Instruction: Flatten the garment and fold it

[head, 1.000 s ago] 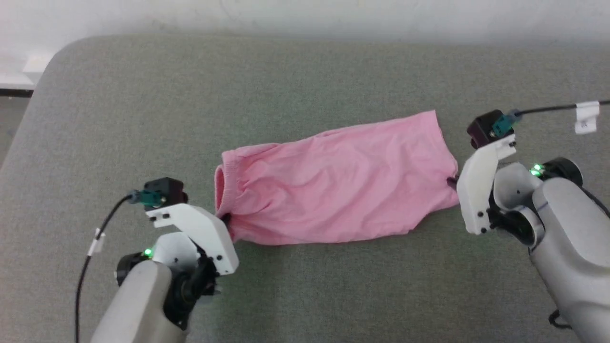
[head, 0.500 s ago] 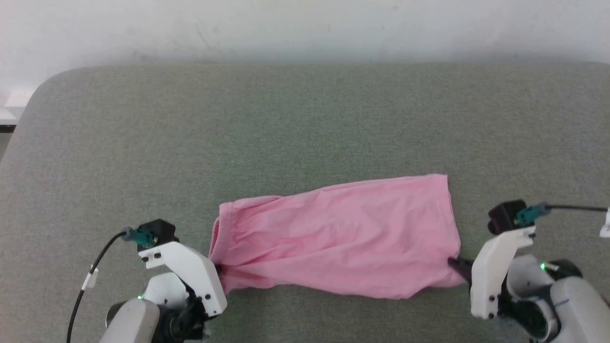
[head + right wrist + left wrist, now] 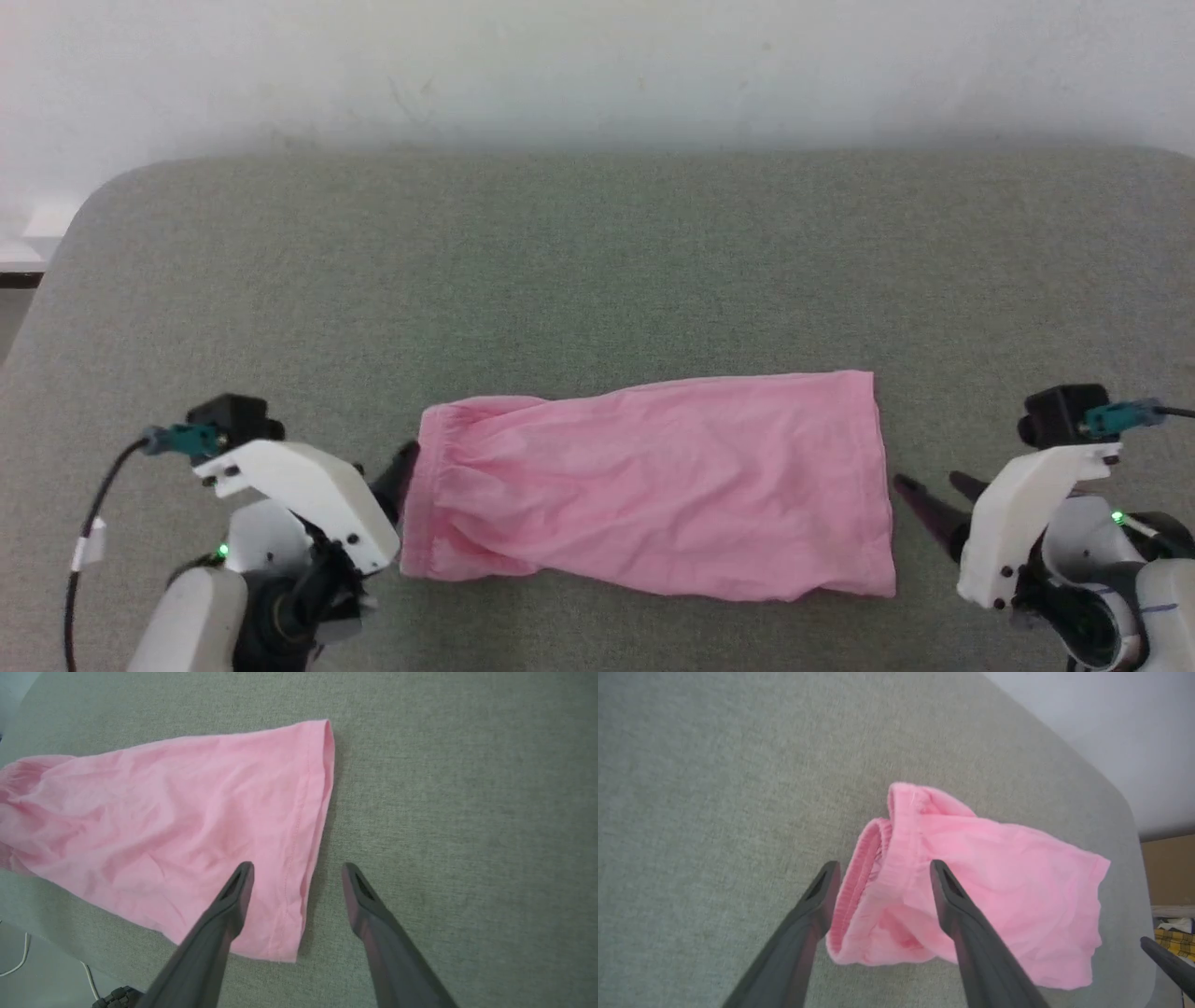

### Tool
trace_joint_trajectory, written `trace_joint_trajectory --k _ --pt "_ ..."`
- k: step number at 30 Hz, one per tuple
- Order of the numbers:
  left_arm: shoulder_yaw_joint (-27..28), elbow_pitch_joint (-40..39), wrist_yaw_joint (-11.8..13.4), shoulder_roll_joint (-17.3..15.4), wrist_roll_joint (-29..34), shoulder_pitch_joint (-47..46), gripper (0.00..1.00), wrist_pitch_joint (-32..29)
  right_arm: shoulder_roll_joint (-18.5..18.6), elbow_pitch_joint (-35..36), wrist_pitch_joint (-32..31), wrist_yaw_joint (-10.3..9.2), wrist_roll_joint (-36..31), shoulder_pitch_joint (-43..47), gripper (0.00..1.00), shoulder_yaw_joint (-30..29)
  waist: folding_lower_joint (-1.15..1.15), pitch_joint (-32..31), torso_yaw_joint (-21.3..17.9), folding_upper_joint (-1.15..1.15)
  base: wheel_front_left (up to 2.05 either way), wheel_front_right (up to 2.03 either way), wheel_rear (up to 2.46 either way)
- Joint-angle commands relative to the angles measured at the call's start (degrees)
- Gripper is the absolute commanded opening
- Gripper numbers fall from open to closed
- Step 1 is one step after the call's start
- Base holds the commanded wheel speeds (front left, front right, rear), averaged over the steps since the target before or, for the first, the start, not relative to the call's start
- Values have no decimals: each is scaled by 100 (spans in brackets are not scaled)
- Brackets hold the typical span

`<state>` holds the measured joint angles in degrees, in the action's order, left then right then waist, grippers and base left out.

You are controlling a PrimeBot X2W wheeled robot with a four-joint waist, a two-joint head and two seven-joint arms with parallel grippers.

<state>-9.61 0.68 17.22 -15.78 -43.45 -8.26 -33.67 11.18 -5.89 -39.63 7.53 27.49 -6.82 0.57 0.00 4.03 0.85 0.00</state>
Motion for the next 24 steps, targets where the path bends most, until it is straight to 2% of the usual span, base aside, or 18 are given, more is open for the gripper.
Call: trace_joint_trajectory --k 1,4,6,8,11,12,15,17,21,24 --pt "143 -194 9 -44 -25 20 100 180 -7 109 29 -4 -60 -50 100 -131 0 -23 9 0 0 0 0" --pt "425 -600 -143 -100 251 -107 100 1066 63 209 14 -4 -166 -174 100 -252 0 3 16 0 0 0 0" --pt "421 -714 -451 -128 493 -178 100 1753 124 152 -9 -4 -106 -277 100 -217 0 48 21 0 0 0 0" --pt "312 -684 -751 -166 844 -249 100 2482 347 35 -66 -4 -86 -383 100 -1 0 112 39 0 0 0 0" --pt "135 -446 -983 -171 1418 -359 100 3529 600 -268 -171 -4 174 -557 100 246 0 220 69 0 0 0 0" --pt "135 -446 -983 -171 1418 -359 100 3529 600 -268 -171 -4 174 -557 100 246 0 220 69 0 0 0 0" --pt "-151 -142 -1088 -172 1947 -477 100 4229 849 -570 -324 -4 524 -722 100 557 0 334 100 0 0 0 0" --pt "-257 48 -1022 -111 2201 -558 100 4523 962 -771 -385 -4 826 -815 100 717 0 409 127 0 0 0 0" --pt "-338 380 -869 78 2520 -683 100 4794 1197 -1111 -386 -4 1289 -998 100 1224 0 570 198 0 0 0 0" --pt "-275 460 -862 202 2526 -698 100 4845 1227 -1236 -274 -4 1541 -1132 100 1549 0 650 223 0 0 0 0"
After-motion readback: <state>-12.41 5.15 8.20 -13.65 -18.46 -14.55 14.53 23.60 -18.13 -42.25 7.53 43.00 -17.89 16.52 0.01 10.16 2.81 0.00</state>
